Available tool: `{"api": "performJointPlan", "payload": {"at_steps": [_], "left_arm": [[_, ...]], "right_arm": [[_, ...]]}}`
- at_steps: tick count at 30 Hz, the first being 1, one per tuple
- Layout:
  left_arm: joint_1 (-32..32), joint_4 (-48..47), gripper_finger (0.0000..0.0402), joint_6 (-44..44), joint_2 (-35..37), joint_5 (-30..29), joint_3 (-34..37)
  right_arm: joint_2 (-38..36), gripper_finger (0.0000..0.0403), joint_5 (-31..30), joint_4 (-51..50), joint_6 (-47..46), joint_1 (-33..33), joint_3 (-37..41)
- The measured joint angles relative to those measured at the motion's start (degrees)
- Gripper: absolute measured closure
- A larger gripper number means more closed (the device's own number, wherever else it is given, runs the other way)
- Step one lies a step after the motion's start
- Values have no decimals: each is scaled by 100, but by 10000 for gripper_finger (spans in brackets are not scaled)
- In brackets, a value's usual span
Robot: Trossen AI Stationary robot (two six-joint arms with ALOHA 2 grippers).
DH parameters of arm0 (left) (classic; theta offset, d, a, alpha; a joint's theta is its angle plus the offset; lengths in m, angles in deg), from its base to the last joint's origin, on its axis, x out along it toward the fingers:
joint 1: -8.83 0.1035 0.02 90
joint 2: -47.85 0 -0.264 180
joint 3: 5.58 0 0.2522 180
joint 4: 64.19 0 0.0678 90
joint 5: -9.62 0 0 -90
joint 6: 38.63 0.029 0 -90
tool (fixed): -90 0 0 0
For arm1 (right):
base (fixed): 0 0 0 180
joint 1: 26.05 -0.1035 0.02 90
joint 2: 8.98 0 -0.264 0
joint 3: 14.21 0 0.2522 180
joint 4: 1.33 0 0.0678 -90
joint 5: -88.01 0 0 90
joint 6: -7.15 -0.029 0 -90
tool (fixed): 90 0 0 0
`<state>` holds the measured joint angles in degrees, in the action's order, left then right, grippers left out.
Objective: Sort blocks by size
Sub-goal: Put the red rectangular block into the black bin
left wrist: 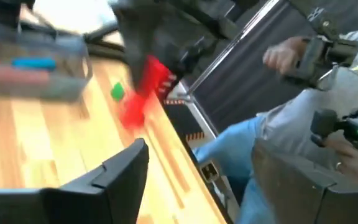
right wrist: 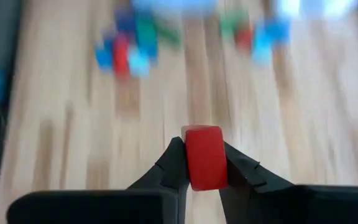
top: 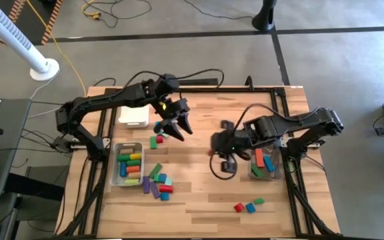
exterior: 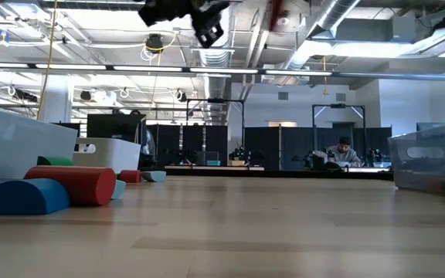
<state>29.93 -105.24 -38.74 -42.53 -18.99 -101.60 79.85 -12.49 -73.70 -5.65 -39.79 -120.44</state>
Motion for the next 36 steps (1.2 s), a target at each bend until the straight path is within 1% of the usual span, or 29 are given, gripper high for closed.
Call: {"api": "performJointPlan", "payload": {"at_steps": [1,3,6,8,10,12,14,17,20,24,26,30,34,36], "left_arm": [[38,-355,124,195,49,-79,0],[66,-1145,123,719,146,-488,0],[57,-2265,129,1539,266,-1460,0],[42,-2833,134,1891,286,-2165,0],[44,-3234,138,2144,280,-2936,0],[46,-3410,140,2288,281,-3608,44],[82,-3367,141,2259,287,-3995,200],[188,-3213,141,1983,272,-4078,487],[348,-3026,141,1538,280,-4101,834],[592,-2760,141,737,228,-4214,1237],[713,-2664,141,341,215,-4396,1418],[898,-2397,141,-212,215,-4526,1682],[1013,-2260,141,-417,217,-4564,1786],[1045,-2143,141,-500,217,-4605,1816]], "right_arm": [[-3,315,0,-436,-245,-43,0],[-3,315,-1,-1300,-707,-185,4],[-5,315,0,-2352,-1292,-454,7],[-5,315,2,-2968,-1632,-625,7],[-26,315,7,-3158,-1922,-779,99],[-209,315,14,-3017,-2214,-895,357],[-393,315,26,-2938,-2616,-982,627],[-701,315,24,-3001,-3386,-1122,1148],[-1097,315,16,-2847,-4301,-1298,1674],[-1567,315,13,-2655,-5549,-1517,2209],[-1765,315,13,-2517,-6055,-1564,2427],[-2093,315,18,-2237,-6592,-1555,2796],[-2214,315,136,-2196,-6848,-1531,3107],[-2228,306,218,-2204,-6971,-1531,3292]]}}
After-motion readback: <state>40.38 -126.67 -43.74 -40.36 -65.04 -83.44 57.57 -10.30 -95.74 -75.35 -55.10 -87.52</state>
